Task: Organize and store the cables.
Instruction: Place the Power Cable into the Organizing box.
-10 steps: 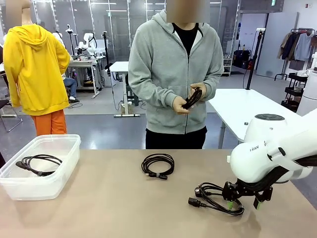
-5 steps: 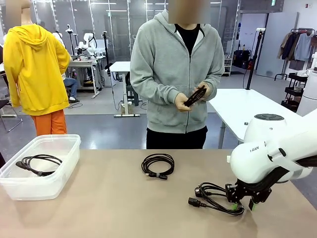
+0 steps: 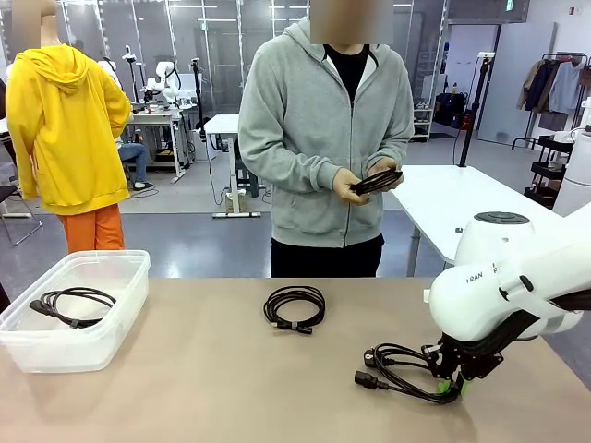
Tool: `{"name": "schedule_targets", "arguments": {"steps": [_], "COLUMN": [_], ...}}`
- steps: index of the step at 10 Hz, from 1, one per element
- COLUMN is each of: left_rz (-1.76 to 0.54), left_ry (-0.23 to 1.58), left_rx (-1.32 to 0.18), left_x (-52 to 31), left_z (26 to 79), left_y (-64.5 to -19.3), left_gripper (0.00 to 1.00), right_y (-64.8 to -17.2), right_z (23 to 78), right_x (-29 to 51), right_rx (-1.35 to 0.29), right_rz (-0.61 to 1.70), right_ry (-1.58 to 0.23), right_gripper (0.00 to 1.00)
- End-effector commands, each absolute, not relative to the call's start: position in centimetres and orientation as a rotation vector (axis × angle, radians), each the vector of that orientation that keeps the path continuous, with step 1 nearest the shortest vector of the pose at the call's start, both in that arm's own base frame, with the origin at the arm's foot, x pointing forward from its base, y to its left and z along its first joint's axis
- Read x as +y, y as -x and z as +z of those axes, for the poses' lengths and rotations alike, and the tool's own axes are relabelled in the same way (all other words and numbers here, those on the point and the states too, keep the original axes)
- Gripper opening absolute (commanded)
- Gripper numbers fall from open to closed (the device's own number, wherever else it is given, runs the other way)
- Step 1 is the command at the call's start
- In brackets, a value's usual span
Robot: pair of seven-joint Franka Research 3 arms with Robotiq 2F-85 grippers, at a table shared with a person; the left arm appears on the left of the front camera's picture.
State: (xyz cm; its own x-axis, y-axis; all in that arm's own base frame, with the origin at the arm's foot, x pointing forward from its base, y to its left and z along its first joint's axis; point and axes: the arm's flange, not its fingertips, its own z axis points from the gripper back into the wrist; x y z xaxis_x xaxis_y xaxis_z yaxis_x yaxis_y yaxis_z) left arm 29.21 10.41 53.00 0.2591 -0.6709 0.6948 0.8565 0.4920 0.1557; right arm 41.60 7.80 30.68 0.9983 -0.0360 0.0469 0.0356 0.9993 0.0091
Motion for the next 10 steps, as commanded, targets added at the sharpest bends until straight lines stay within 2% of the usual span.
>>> {"name": "schedule_targets", "arguments": {"steps": [1, 2, 4, 5, 8, 10], "left_rz": [-1.039, -1.039, -1.039, -1.039, -1.039, -1.039], "left_ry": [0.280, 0.280, 0.280, 0.280, 0.280, 0.280], "left_rx": [-0.784, -0.784, -0.784, -0.784, -0.784, -0.784], "left_x": [10.4, 10.4, 10.4, 10.4, 10.4, 10.4], "left_z": [53.0, 53.0, 53.0, 53.0, 53.0, 53.0], "left_y": [-29.2, -29.2, -29.2, -29.2, -29.2, -29.2], "left_gripper": [1.00, 1.00, 1.00, 1.00, 1.00, 1.00], "right_y": [-39.1, -39.1, -39.2, -39.1, -39.2, -39.3], "right_z": [29.7, 29.7, 30.2, 31.4, 38.2, 39.0], "right_x": [7.7, 7.6, 7.4, 7.3, 7.1, 7.3], "right_rx": [-0.072, -0.075, -0.089, -0.146, -0.151, -0.153], "right_rz": [-0.072, -0.074, -0.081, -0.087, -0.086, -0.111], "right_ry": [0.016, 0.014, 0.017, 0.018, -0.086, -0.070], "right_gripper": [0.06, 0.00, 0.00, 0.01, 0.01, 0.01]}}
